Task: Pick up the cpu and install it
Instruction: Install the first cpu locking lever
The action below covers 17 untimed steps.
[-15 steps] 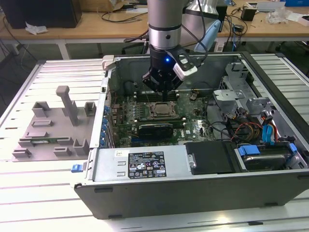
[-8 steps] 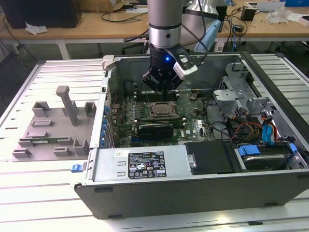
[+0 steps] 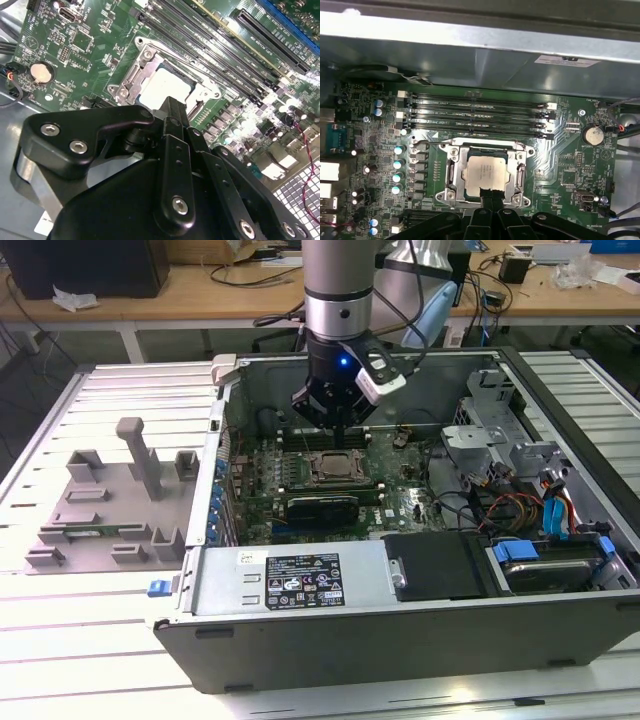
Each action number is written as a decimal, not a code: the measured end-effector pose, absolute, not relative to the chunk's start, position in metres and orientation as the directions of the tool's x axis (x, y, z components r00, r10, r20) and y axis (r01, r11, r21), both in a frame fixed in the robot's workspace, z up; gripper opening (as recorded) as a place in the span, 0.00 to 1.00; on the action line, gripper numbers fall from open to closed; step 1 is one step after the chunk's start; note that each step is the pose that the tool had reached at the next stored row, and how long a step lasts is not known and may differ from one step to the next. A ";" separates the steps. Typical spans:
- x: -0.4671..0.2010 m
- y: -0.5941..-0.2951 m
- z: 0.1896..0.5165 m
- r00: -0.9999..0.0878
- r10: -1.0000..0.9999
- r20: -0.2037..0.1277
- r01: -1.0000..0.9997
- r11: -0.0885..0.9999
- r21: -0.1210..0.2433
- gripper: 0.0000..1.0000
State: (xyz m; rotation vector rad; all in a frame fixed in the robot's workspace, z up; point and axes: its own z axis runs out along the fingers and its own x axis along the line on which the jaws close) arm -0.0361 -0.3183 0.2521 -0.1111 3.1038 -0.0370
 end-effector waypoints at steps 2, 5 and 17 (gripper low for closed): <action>-0.038 -0.318 0.252 -0.997 -0.072 -0.035 -0.071 0.997 -0.025 0.11; -0.041 -0.318 0.252 -0.997 -0.072 -0.035 -0.071 0.997 -0.025 0.11; -0.077 -0.318 0.264 -0.997 -0.072 -0.035 -0.071 0.997 -0.025 0.11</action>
